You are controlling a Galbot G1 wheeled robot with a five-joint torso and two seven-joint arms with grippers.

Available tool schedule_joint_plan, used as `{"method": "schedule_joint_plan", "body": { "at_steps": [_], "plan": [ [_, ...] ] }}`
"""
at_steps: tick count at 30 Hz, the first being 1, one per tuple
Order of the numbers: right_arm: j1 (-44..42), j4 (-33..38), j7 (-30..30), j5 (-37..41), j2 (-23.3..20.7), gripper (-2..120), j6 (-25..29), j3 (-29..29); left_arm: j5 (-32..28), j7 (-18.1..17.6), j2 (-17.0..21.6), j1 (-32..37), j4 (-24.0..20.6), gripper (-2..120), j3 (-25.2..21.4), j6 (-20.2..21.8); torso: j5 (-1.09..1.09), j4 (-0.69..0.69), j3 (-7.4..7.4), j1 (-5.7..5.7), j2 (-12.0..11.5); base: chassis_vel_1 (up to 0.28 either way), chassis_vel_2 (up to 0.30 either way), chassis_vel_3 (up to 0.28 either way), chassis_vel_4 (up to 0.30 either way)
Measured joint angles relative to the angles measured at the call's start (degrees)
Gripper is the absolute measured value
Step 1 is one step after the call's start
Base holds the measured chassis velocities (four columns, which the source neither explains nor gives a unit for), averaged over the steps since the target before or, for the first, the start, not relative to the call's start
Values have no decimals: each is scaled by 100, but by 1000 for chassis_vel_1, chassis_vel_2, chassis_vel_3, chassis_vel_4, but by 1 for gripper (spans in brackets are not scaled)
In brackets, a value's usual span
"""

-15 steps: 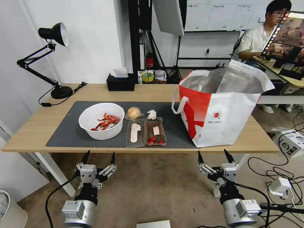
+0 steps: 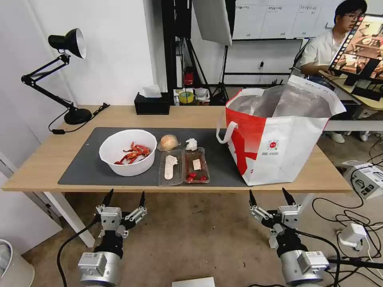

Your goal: Pick up the trash from the table and place it into the takeout bag.

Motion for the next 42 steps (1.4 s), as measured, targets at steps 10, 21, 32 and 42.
{"method": "schedule_joint_plan", "body": {
  "at_steps": [10, 21, 32, 42],
  "plan": [
    [1, 0, 0, 4, -4, 100, -2, 0, 0, 0, 0, 0, 0, 100, 0, 0, 0, 0, 0, 0, 0, 0, 0, 0, 0],
    [483, 54, 7, 949, -963, 100, -1303, 244, -672, -346, 307, -222, -110, 100, -28, 782, 0, 0, 0, 0, 0, 0, 0, 0, 0],
    [1125, 138, 21, 2184, -2210, 100, -2997, 565, -2165, -1109, 985, -717, -364, 100, -96, 2517, 1, -1, 0, 0, 0, 0, 0, 0, 0],
    [1302, 91, -3, 2432, -2439, 100, -3208, 598, -2568, -1179, 1168, -865, -325, 100, -46, 2536, 0, 0, 0, 0, 0, 0, 0, 0, 0]
  ]
}}
